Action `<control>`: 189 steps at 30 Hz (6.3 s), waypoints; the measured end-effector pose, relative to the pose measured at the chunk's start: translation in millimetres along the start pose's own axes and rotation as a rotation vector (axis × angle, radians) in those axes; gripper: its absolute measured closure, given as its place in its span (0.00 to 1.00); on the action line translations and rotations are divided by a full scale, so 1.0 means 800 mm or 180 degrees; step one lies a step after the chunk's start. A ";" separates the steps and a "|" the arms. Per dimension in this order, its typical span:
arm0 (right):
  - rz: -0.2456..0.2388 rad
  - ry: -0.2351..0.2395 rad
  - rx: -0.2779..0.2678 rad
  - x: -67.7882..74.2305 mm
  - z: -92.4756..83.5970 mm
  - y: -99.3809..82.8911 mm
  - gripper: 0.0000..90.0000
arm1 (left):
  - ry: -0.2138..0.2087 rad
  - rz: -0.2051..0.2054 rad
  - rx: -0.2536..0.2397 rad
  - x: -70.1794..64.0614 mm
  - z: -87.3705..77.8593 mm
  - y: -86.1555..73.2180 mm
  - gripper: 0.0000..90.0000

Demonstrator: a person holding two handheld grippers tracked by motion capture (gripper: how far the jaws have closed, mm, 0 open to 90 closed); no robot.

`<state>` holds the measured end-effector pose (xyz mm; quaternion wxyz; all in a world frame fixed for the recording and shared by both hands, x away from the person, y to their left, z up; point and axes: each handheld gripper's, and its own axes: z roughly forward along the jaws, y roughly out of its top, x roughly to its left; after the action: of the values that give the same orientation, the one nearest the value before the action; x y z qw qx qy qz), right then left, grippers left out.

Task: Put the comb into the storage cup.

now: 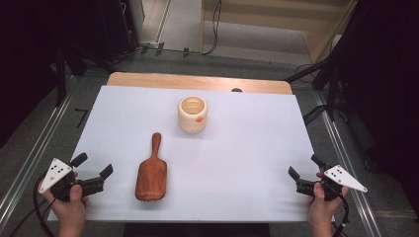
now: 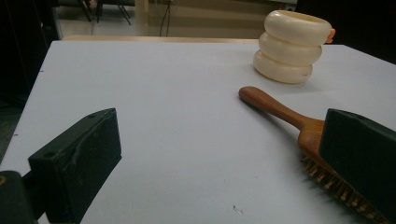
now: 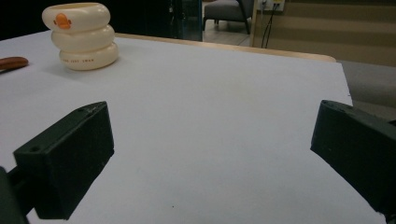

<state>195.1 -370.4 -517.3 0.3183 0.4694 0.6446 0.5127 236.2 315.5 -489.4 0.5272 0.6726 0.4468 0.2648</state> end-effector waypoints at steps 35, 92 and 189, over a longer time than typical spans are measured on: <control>-0.0055 0.0177 0.0000 0.002 0.000 0.000 0.00 | -0.0117 0.0094 0.1122 -0.037 0.056 0.080 1.00; -0.0035 0.0210 0.0019 0.001 0.002 0.000 0.00 | -0.0262 0.0440 0.2579 -0.090 0.226 0.086 1.00; -0.0528 0.0719 0.0423 0.041 0.024 0.036 0.00 | -0.0755 0.0530 0.0953 -0.129 0.087 0.075 0.00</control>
<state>208.7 -331.7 -492.8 0.2533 0.3739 0.7453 0.4904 265.7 189.2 -442.0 0.4465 0.8045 0.3587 0.1570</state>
